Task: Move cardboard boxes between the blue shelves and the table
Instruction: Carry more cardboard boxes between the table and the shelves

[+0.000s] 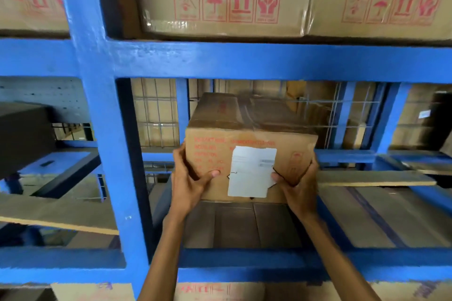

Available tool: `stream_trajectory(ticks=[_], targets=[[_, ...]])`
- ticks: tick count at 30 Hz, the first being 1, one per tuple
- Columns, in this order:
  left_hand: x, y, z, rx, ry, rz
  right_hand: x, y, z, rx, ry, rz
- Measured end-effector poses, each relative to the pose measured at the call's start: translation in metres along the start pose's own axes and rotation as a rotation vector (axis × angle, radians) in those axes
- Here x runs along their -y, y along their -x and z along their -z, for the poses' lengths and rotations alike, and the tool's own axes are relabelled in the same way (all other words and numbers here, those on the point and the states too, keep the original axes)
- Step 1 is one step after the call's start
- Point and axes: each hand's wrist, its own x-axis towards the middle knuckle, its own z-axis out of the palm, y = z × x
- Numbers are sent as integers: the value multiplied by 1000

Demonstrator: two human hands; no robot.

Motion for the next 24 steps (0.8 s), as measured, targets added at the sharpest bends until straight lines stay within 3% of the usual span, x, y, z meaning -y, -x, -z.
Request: stream_trajectory(ticks=[3,9,15,17,24], targets=[[35,-32,-2,-14,0,53,-27,-25,-37,23,46,37],[82,-64,2,-113,-35,104,-58,-55,-92,99,27,-56],[137,-78,0,-90,-112,138,-88,-57,-123,200,24,-151],[142,-91,-5,-103,-89,219,-91,-66,-130,218,22,-142],[139,-104,-9,-87,25,261,-99,-76,-133,239,46,-120]])
